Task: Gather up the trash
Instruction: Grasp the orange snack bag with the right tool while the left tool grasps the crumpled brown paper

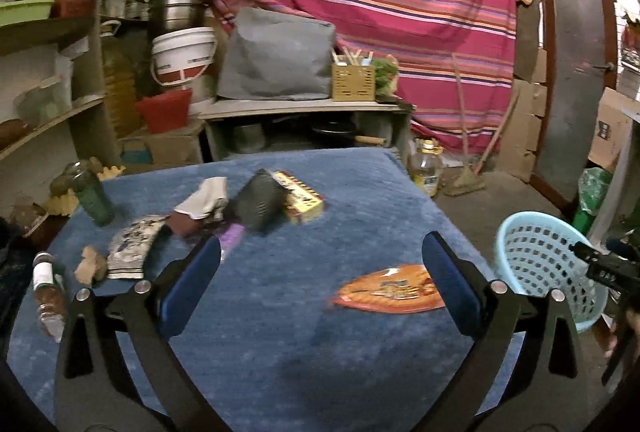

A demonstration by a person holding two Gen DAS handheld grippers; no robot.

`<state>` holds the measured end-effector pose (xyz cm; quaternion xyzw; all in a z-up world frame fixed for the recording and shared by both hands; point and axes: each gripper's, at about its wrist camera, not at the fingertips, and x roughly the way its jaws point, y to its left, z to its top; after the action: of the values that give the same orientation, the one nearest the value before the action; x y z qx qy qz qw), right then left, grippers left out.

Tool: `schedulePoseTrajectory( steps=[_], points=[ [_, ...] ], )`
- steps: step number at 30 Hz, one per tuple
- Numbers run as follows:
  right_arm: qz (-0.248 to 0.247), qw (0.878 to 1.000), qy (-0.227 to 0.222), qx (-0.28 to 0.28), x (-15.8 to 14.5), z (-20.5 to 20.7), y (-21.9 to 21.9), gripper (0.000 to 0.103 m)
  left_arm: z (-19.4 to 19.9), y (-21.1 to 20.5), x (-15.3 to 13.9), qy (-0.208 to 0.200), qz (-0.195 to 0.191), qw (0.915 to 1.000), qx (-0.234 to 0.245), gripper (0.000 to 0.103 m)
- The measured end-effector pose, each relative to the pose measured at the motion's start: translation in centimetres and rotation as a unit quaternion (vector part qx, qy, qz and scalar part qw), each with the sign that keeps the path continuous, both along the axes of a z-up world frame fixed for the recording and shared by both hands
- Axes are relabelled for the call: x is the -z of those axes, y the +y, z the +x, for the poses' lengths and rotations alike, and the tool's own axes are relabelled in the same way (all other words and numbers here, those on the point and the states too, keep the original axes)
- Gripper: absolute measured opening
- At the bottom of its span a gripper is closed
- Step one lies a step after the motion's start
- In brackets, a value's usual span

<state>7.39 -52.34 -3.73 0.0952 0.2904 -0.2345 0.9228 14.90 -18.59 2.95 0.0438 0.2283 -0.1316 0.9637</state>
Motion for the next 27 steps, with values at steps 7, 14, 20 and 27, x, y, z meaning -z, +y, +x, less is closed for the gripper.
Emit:
schedulePoseTrajectory(
  steps=[7, 14, 20, 27],
  points=[
    [-0.001, 0.998, -0.02, -0.059, -1.2, 1.8, 5.1, 0.092, 1.0, 4.2, 0.8, -0.004, 0.011, 0.9991, -0.04, 0.097],
    [-0.004, 0.993, -0.013, -0.117, -0.9, 5.0, 10.6, 0.092, 2.3, 10.1, 1.5, 0.003, -0.021, 0.995, -0.098, 0.097],
    [-0.011, 0.987, 0.013, -0.16, 0.4, 7.6, 14.9, 0.092, 3.4, 14.0, 2.5, 0.018, 0.006, 0.991, -0.133, 0.097],
    [-0.008, 0.984, 0.056, -0.169, 2.5, 11.0, 17.1, 0.092, 4.9, 18.3, 4.2, 0.052, 0.02, 0.9853, -0.162, 0.097]
  ],
)
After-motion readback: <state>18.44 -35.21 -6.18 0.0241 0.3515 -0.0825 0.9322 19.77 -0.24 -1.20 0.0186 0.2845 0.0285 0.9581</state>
